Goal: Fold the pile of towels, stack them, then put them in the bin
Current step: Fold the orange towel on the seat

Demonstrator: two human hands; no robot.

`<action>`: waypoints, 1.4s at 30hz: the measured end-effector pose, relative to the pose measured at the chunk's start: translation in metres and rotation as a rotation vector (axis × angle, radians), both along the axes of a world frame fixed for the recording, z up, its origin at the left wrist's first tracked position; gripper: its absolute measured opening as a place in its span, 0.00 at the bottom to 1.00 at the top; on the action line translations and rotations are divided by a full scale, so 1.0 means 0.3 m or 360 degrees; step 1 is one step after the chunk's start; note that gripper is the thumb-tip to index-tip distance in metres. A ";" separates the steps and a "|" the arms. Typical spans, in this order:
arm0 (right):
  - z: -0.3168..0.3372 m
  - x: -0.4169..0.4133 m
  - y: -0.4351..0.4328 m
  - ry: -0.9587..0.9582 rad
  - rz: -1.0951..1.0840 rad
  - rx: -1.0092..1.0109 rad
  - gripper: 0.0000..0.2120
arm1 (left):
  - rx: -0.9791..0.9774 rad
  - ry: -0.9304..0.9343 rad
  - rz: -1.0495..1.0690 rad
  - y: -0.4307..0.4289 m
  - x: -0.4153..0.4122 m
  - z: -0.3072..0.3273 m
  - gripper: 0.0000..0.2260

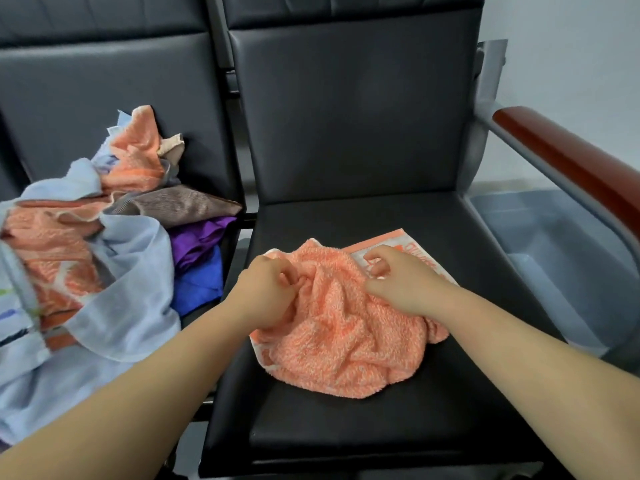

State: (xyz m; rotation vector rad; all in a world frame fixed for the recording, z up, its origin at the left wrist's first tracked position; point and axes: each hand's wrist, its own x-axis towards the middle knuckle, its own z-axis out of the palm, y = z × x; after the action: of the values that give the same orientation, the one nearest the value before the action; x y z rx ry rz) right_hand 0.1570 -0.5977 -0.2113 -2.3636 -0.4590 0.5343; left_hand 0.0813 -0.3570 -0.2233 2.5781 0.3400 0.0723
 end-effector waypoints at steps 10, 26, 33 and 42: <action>0.020 0.026 0.033 -0.0101 -0.0218 0.0236 0.03 | -0.0481 -0.0266 -0.0435 -0.026 -0.007 0.022 0.16; 0.029 0.020 0.028 0.0044 -0.0250 0.0159 0.10 | 0.0131 0.0362 0.0184 0.024 -0.004 -0.017 0.05; 0.047 0.011 0.044 0.0591 -0.0455 0.0909 0.13 | -0.0706 -0.0144 0.0487 0.027 0.010 0.056 0.07; 0.081 0.007 0.043 0.0712 -0.0222 0.0808 0.13 | -0.1742 -0.0168 0.0089 -0.005 -0.013 0.169 0.05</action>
State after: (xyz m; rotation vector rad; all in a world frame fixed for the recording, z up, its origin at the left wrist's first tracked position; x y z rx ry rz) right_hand 0.1590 -0.5848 -0.1871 -1.7132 -0.1899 0.7547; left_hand 0.0774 -0.3585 -0.1725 1.4767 0.2937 0.0273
